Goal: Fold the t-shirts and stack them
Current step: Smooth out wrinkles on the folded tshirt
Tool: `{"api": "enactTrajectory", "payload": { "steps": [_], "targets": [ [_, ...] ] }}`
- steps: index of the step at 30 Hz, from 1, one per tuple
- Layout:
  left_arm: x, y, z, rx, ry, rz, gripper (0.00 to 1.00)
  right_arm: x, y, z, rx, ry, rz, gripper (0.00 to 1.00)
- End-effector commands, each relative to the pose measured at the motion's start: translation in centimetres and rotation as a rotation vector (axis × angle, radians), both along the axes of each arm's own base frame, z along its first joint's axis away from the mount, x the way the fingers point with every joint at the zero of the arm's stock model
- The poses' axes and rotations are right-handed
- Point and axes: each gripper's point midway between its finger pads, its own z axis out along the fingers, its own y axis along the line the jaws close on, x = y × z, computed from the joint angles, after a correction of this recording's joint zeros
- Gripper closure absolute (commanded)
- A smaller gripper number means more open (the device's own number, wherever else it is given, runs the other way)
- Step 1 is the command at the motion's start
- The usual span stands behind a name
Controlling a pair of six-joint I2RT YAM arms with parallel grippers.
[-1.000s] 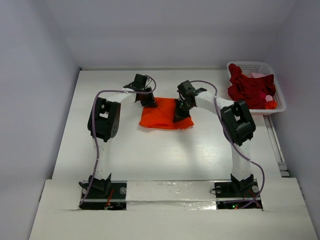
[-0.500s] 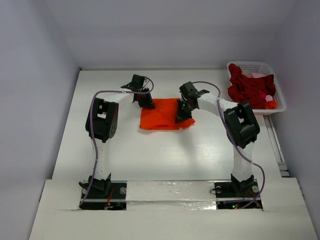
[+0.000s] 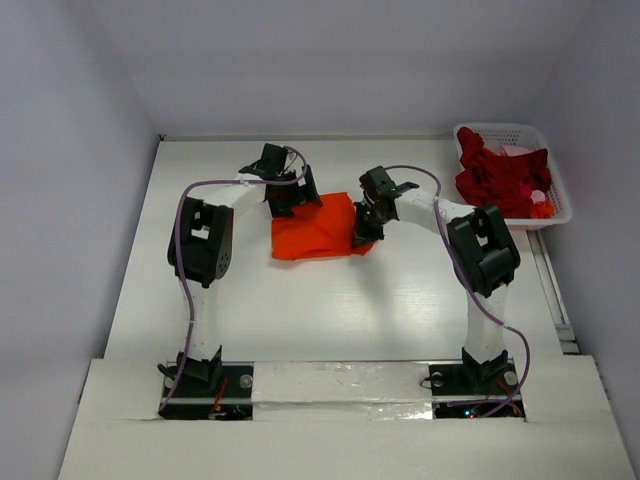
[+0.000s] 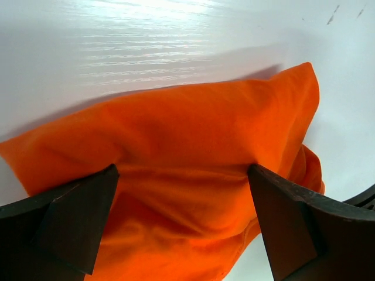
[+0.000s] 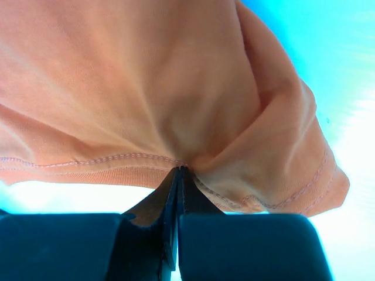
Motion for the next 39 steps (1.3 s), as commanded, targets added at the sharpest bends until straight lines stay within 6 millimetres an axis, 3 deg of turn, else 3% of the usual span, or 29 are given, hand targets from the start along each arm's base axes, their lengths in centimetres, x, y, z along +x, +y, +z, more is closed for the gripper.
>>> {"api": "enactTrajectory", "payload": {
  "steps": [1,4,11,17,22,27,29,30,31,33,34,36,37,38,39],
  "targets": [
    [-0.8,2.2,0.3,0.081,0.027,0.022,0.01,1.0,0.3,2.3,0.035,-0.071,-0.01,1.0],
    [-0.2,2.0,2.0,0.071,-0.011,0.022,0.01,1.0,0.3,2.0,0.034,-0.066,-0.01,1.0],
    [0.4,1.5,3.8,0.053,-0.032,0.006,0.01,0.8,0.4,1.9,0.045,-0.06,-0.008,1.0],
    [1.4,0.3,7.1,-0.01,-0.087,-0.021,0.01,0.8,0.5,2.0,0.055,-0.062,-0.009,1.0],
    [2.4,-0.6,12.1,-0.068,-0.177,-0.039,0.01,0.6,0.6,1.9,0.061,-0.058,-0.009,1.0],
    [2.8,0.8,17.0,-0.019,-0.288,-0.003,0.01,0.4,0.5,2.3,0.067,-0.068,-0.011,1.0],
    [3.2,3.1,18.0,0.034,-0.334,0.052,0.01,0.8,0.3,3.9,0.062,-0.111,-0.006,1.0],
    [2.8,4.1,19.9,0.04,-0.379,0.077,0.01,1.4,-0.2,4.7,0.036,-0.147,-0.019,1.0],
    [2.8,5.6,19.6,0.056,-0.379,0.108,0.01,1.4,-0.7,6.3,0.023,-0.175,-0.026,1.0],
    [2.6,7.7,22.1,0.07,-0.449,0.17,0.01,3.0,-1.5,9.5,0.003,-0.266,-0.046,1.0],
    [2.5,8.4,22.3,0.078,-0.459,0.191,0.01,3.3,-2.4,11.6,0.002,-0.301,-0.065,0.98],
    [2.1,10.3,24.5,0.102,-0.516,0.242,0.01,5.3,-4.0,16.0,0.003,-0.407,-0.107,0.88],
    [1.9,10.8,25.1,0.115,-0.536,0.263,0.01,5.6,-4.8,17.5,-0.009,-0.436,-0.124,0.76],
    [1.9,11.6,25.7,0.146,-0.56,0.291,0.01,5.9,-5.7,19.9,-0.015,-0.491,-0.143,0.69],
    [1.3,12.5,27.3,0.166,-0.599,0.323,0.01,7.1,-7.3,22.5,-0.057,-0.574,-0.185,0.55]
  ]
}}
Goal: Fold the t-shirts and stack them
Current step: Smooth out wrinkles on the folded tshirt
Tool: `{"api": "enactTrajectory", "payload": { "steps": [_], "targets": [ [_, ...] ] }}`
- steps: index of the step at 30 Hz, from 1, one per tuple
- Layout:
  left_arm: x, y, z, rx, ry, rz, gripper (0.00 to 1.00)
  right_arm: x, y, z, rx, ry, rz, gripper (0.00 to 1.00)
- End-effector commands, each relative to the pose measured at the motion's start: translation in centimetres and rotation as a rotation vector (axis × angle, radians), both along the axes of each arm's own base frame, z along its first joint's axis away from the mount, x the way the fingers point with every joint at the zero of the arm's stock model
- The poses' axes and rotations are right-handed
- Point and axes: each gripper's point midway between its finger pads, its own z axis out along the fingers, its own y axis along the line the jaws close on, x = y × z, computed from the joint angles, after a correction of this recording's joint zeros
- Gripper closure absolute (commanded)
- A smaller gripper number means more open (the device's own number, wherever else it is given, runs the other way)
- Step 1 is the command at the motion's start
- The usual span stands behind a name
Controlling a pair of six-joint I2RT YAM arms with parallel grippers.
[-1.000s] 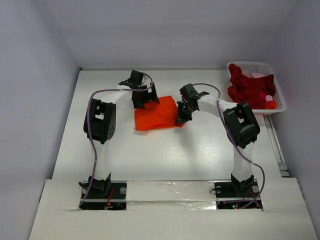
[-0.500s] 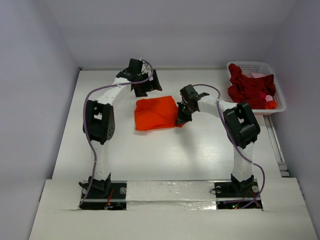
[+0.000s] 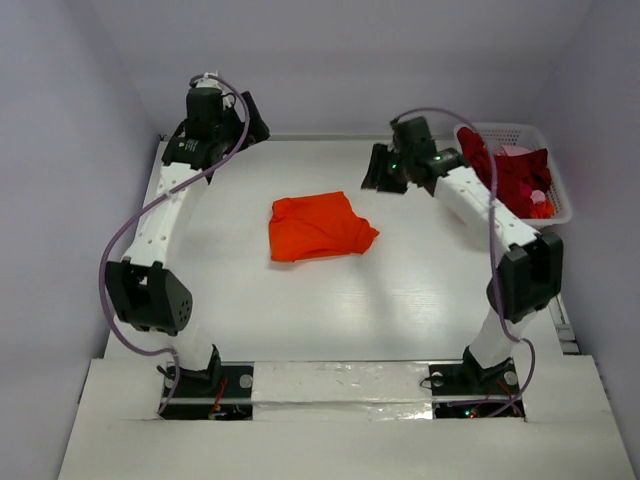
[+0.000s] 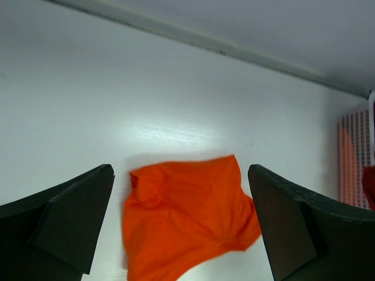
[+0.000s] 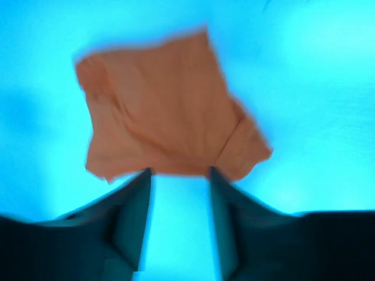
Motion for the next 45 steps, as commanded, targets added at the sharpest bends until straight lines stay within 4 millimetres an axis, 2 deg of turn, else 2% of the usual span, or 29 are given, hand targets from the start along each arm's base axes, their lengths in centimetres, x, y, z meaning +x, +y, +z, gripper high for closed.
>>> {"api": "enactTrajectory", "payload": {
  "steps": [1,2,3,5,6,7,9,10,12,13,15,16,17,18,20,21,22,24,27,28,30,31,32,33,34,35,37,42,45],
  "targets": [
    [-0.9,2.6,3.7,0.085,-0.129,0.104,0.01,2.8,-5.0,10.3,-0.088,-0.28,-0.127,0.45],
    [-1.0,4.1,4.1,0.112,-0.142,0.153,0.01,2.8,-5.9,12.1,-0.118,-0.337,-0.131,0.36],
    [-1.6,4.7,4.9,0.133,-0.163,0.17,0.01,3.3,-7.5,13.6,-0.16,-0.383,-0.183,0.33],
    [-2.0,6.6,4.1,0.181,-0.159,0.238,0.01,3.1,-8.9,14.9,-0.213,-0.431,-0.216,0.27],
    [-2.9,7.3,4.7,0.196,-0.182,0.264,0.01,2.8,-10.6,16.4,-0.235,-0.474,-0.275,0.24],
    [-3.5,7.8,2.4,0.223,-0.149,0.278,0.01,3.0,-11.7,16.3,-0.243,-0.494,-0.311,0.22],
    [-4.3,8.9,3.6,0.212,-0.234,0.34,0.01,2.9,-13.0,17.0,-0.229,-0.546,-0.352,0.15],
    [-4.2,9.6,2.2,0.199,-0.259,0.373,0.01,2.8,-13.9,17.8,-0.215,-0.598,-0.386,0.13],
    [-5.3,11.0,3.1,0.19,-0.326,0.458,0.01,2.8,-16.1,18.3,-0.26,-0.653,-0.478,0.03],
    [-5.3,11.4,2.6,0.197,-0.354,0.478,0.01,2.9,-16.7,19.3,-0.254,-0.704,-0.52,0.0],
    [-5.8,12.3,3.2,0.235,-0.407,0.489,0.01,3.5,-19.6,18.1,-0.3,-0.683,-0.616,0.0],
    [-6.1,12.8,2.2,0.277,-0.395,0.493,0.01,3.7,-20.5,17.5,-0.307,-0.656,-0.637,0.0],
    [-6.3,13.7,2.4,0.346,-0.414,0.513,0.01,4.4,-22.5,16.8,-0.308,-0.628,-0.696,0.0],
    [-6.8,14.2,2.7,0.373,-0.434,0.528,0.01,4.6,-23.2,16.2,-0.303,-0.62,-0.705,0.0],
    [-7.2,14.7,2.1,0.419,-0.478,0.531,0.01,5.1,-24.3,18.4,-0.256,-0.743,-0.748,0.0],
    [-7.7,15.2,2.2,0.464,-0.49,0.537,0.01,4.7,-25.0,16.1,-0.316,-0.741,-0.748,0.0],
    [-8.0,15.8,0.7,0.488,-0.475,0.547,0.01,5.1,-25.2,18.1,-0.286,-0.849,-0.779,0.0],
    [-8.1,15.5,1.0,0.471,-0.526,0.537,0.01,4.3,-26.0,18.6,-0.333,-0.897,-0.787,0.0],
    [-8.1,14.9,-1.1,0.473,-0.512,0.493,0.01,3.0,-28.0,18.7,-0.359,-0.902,-0.92,0.0],
    [-8.4,15.2,-2.3,0.465,-0.491,0.495,0.01,2.8,-28.4,18.0,-0.353,-0.906,-0.928,0.0],
    [-8.9,15.0,-2.6,0.444,-0.518,0.487,0.01,2.5,-27.4,18.1,-0.33,-0.954,-0.851,0.0],
    [-9.6,15.0,-4.0,0.447,-0.508,0.479,0.01,1.7,-27.0,20.4,-0.276,-1.052,-0.839,0.0],
    [-9.8,14.7,-3.2,0.427,-0.563,0.475,0.01,1.3,-27.0,19.0,-0.294,-1.055,-0.805,0.0],
    [-10.5,14.8,-2.8,0.421,-0.597,0.479,0.01,1.0,-26.6,19.2,-0.274,-1.08,-0.786,0.0],
    [-11.0,15.0,-3.9,0.422,-0.595,0.483,0.01,0.5,-26.5,20.1,-0.242,-1.12,-0.793,0.0],
    [-11.3,15.3,-3.4,0.399,-0.627,0.508,0.01,0.5,-26.6,19.5,-0.232,-1.118,-0.789,0.0],
    [-11.4,15.0,-4.5,0.393,-0.625,0.486,0.01,0.7,-26.0,19.7,-0.219,-1.143,-0.735,0.0],
    [-11.9,14.8,-4.2,0.371,-0.7,0.476,0.01,0.0,-26.6,17.1,-0.239,-1.161,-0.686,0.0],
    [-12.1,15.0,-5.2,0.394,-0.691,0.468,0.01,0.0,-26.0,15.7,-0.21,-1.158,-0.647,0.0]
  ]
}}
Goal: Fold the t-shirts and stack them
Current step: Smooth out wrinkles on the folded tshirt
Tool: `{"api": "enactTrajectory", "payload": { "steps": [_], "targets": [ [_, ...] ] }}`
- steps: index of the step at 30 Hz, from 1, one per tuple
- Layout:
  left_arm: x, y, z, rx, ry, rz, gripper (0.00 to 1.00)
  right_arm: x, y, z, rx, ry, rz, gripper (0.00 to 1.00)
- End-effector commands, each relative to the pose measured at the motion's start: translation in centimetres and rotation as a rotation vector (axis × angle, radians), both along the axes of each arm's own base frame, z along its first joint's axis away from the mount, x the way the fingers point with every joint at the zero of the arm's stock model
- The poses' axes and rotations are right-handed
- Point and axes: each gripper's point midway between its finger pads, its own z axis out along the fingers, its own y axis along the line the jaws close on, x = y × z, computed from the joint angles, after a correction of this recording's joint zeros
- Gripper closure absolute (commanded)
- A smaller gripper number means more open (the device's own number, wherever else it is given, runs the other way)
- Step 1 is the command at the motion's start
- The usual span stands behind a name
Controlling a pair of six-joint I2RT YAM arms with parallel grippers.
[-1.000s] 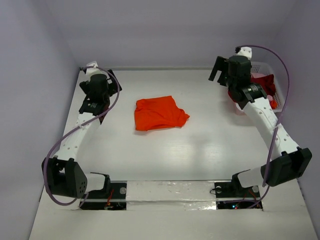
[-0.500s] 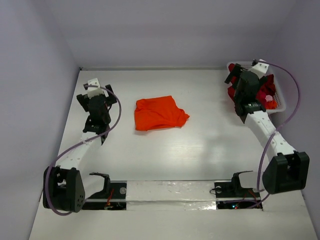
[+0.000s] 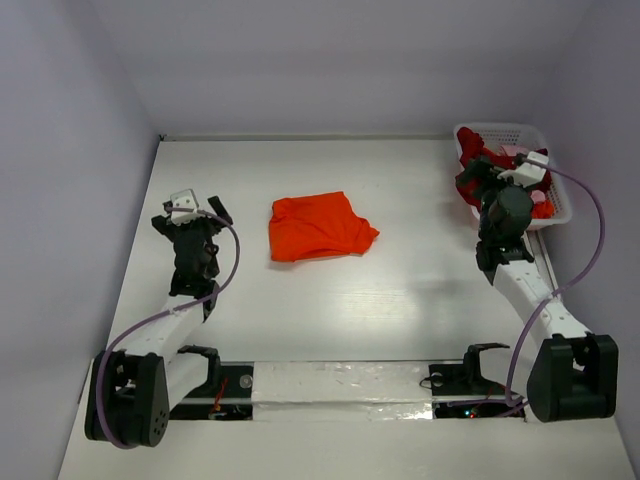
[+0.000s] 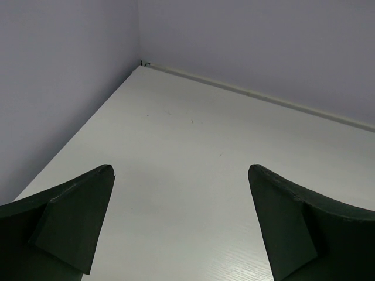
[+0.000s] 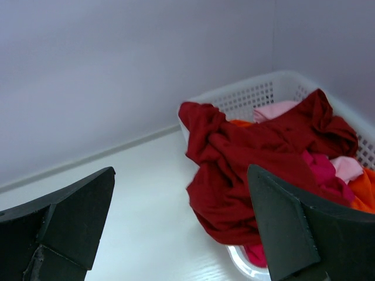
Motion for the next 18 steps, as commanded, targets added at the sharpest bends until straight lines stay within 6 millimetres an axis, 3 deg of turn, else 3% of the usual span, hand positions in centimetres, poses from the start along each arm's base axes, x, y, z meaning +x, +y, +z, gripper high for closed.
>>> {"api": "enactTrajectory", "payload": {
  "steps": [1,6,12,14,15,17,18],
  "targets": [
    [-0.2,-0.1,2.7,0.014,-0.127,-0.019,0.01,-0.2,0.4,1.1,-0.013,-0.101,0.048,0.0],
    [-0.1,-0.1,0.9,0.01,-0.108,-0.039,0.01,0.1,0.0,-1.5,-0.054,-0.038,0.029,0.0],
    [-0.9,-0.2,-1.8,-0.014,-0.12,-0.046,0.01,-0.1,-1.2,-1.6,-0.075,-0.063,-0.039,0.0],
    [-1.7,-0.1,-1.1,0.012,-0.187,-0.051,0.01,-0.7,-1.2,-1.9,-0.071,-0.061,-0.043,0.0],
    [-1.4,-0.2,-1.7,0.019,-0.168,-0.053,0.01,-1.2,-1.3,-3.1,-0.068,-0.044,-0.042,0.0],
    [-0.6,-0.3,-1.3,0.031,-0.173,-0.058,0.01,-1.8,-1.3,-2.9,-0.083,-0.078,-0.046,0.0],
    [-0.2,-0.8,-2.1,0.065,-0.143,-0.09,0.01,-2.1,-1.6,-3.0,-0.067,-0.09,-0.062,0.0]
  ]
}}
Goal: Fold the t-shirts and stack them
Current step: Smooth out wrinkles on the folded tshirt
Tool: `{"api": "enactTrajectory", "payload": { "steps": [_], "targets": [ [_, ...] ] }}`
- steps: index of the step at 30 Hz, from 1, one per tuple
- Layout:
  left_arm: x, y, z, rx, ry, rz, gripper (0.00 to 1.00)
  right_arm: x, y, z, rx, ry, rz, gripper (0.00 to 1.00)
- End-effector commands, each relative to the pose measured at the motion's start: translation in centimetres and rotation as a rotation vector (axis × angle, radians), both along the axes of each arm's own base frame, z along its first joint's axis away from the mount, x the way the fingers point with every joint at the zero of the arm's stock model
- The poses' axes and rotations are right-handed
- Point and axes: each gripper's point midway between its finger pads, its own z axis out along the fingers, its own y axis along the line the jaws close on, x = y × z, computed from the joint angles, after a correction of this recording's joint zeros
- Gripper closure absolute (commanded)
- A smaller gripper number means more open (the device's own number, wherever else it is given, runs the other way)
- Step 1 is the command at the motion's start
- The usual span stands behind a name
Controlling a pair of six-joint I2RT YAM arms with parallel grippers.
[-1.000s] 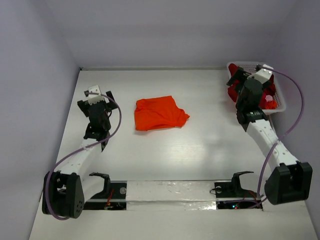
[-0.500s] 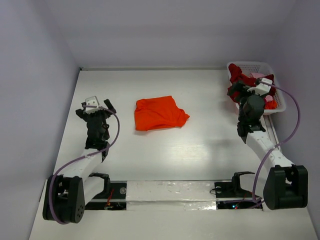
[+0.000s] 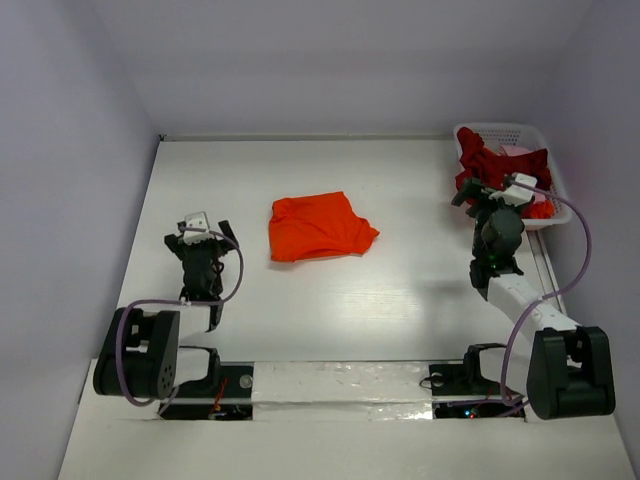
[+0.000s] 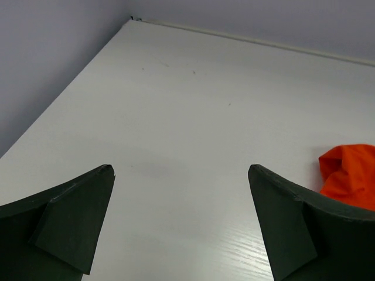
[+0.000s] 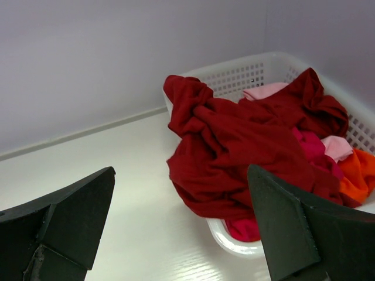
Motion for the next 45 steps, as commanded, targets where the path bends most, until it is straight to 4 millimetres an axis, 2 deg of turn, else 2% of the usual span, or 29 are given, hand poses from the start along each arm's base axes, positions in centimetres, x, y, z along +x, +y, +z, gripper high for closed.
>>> {"api": "enactTrajectory", "payload": {
  "steps": [1,2,3,5,9,13,15,17,18,19,22,29,45],
  "targets": [
    [1.4,-0.7,5.3,0.03,-0.207,-0.044,0.01,-1.3,-1.2,2.4,0.007,-0.148,-0.063,0.0],
    [1.5,-1.3,5.8,0.043,-0.234,-0.08,0.01,-1.0,-0.9,2.2,-0.003,-0.138,-0.043,0.0],
    [1.8,-1.8,5.1,0.06,-0.212,-0.111,0.01,-0.2,-0.5,1.1,-0.022,-0.099,-0.025,0.0],
    [1.9,-3.1,5.1,0.114,-0.219,-0.186,0.01,0.2,-0.8,0.7,-0.008,-0.109,-0.041,0.0],
    [2.1,-3.0,4.1,0.118,-0.209,-0.183,0.01,0.6,-1.2,-0.3,0.005,-0.101,-0.067,0.0],
    [2.0,-2.8,4.4,0.113,-0.223,-0.169,0.01,0.7,-1.2,-0.2,0.001,-0.103,-0.065,0.0],
    [2.0,-2.8,4.3,0.11,-0.224,-0.168,0.01,0.3,-1.2,-0.5,0.005,-0.109,-0.067,0.0],
    [1.8,-2.6,4.4,0.107,-0.228,-0.157,0.01,-0.3,-1.4,0.2,0.013,-0.154,-0.076,0.0],
    [1.8,-2.5,4.4,0.105,-0.231,-0.156,0.01,-0.8,-1.4,-0.5,0.015,-0.153,-0.079,0.0],
    [1.8,-2.5,4.4,0.102,-0.23,-0.153,0.01,-1.0,-1.4,-0.2,0.019,-0.169,-0.078,0.0],
    [1.2,-1.6,4.6,0.071,-0.25,-0.103,0.01,-0.7,-1.4,-0.1,0.016,-0.162,-0.077,0.0],
    [3.1,-0.7,3.6,0.039,-0.174,-0.038,0.01,-0.7,-1.4,-0.2,0.015,-0.161,-0.077,0.0],
    [2.9,-0.6,3.8,0.039,-0.187,-0.03,0.01,-0.6,-1.5,-0.2,0.009,-0.158,-0.08,0.0]
  ]
}}
